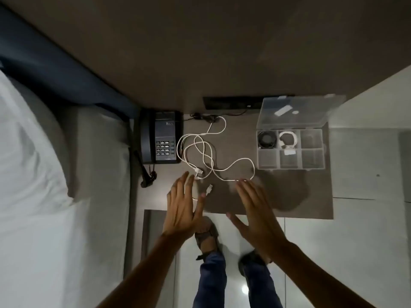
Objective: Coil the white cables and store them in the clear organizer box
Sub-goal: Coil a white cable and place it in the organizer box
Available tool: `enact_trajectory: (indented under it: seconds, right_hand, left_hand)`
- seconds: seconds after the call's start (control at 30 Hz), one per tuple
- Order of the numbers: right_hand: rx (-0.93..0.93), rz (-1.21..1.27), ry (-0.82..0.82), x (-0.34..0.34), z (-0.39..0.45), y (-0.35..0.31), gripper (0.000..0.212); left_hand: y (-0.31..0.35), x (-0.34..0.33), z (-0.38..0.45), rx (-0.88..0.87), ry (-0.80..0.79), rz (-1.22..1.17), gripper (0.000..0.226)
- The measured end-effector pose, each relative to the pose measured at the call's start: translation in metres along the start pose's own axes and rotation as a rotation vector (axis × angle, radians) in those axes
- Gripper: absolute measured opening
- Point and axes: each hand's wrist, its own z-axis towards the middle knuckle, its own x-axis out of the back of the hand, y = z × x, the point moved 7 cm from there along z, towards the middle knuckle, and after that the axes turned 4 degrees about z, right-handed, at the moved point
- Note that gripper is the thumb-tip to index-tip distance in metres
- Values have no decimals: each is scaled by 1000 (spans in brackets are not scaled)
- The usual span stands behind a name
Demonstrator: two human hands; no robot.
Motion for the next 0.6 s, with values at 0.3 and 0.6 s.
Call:
enact_trajectory:
  seconds: [0.3,0.6]
  right_hand:
    - [87,-66,-322,-113,53,-17,72]
    - [96,-469,-504,-154,71,-2,59]
  left_hand:
    - [-58,-75,9,-139,-154,197,72]
    - [-78,-90,17,-270,-139,345,77]
